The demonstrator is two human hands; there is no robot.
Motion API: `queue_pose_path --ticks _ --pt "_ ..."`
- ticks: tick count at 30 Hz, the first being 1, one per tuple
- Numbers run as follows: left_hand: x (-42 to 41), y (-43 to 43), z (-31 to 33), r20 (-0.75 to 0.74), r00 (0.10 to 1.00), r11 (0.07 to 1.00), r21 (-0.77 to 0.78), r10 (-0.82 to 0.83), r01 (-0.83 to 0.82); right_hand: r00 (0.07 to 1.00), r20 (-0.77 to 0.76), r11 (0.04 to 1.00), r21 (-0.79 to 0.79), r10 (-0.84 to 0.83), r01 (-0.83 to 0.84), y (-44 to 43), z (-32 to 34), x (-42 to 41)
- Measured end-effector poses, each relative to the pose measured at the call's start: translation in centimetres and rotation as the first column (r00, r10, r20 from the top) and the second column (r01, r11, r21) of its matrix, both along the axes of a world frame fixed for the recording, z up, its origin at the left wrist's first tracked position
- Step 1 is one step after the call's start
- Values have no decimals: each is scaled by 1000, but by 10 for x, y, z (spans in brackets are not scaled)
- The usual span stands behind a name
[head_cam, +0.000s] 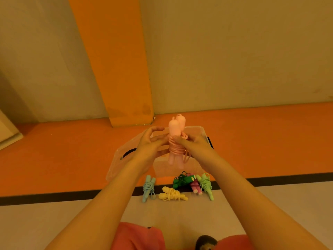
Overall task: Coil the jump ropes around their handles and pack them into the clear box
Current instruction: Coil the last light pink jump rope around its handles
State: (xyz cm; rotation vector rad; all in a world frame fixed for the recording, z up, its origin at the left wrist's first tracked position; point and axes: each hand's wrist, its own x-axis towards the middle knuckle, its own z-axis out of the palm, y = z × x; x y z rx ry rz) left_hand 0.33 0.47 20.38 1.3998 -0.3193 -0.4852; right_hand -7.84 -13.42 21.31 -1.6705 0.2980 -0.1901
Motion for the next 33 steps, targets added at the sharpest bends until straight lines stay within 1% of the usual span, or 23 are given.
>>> queue_pose_path --ticks 3,5,7,9,11,13,17,19,21,24,26,28,31,33 --pt "13 0 -2 -44 999 1000 15 4 -3 1000 -4 977 210 29 -27 -2 -8 18" --pt "19 -1 -4 -76 996 995 79 -50 56 998 -6 936 347 68 -61 -4 -12 29" --pt "22 -5 -9 -113 989 985 139 -90 105 994 -32 896 437 106 -81 -4 -16 41" --pt "25 -12 -14 -160 983 985 132 -87 109 993 -76 867 496 94 -44 -2 -18 52" --pt "30 -21 -15 -168 983 990 106 -76 94 993 -94 842 539 65 -4 -2 -17 64" --pt "35 -30 -17 -165 986 994 93 -38 54 995 -93 838 545 34 22 -4 -17 74" --pt "51 -38 -33 -189 982 996 89 11 6 982 -187 920 386 5 70 -15 -29 90" --pt "58 -34 -52 -225 974 992 114 -22 49 970 -241 941 333 24 59 -23 -50 92" --pt "60 -30 -82 -298 951 982 141 -80 127 951 -308 951 303 36 62 -31 -83 91" --pt "55 -24 -137 -436 887 965 130 -151 229 911 -408 944 318 55 86 -37 -143 82" --pt "50 -23 -176 -500 844 951 116 -195 288 890 -451 925 364 69 113 -38 -180 75" --pt "46 -25 -212 -558 805 939 124 -200 320 863 -497 911 392 92 128 -40 -212 70" --pt "42 -35 -257 -571 803 917 204 -172 341 824 -560 905 390 87 169 -45 -259 67" --pt "42 -41 -286 -551 824 902 277 -134 332 814 -570 918 372 112 135 -45 -288 64"
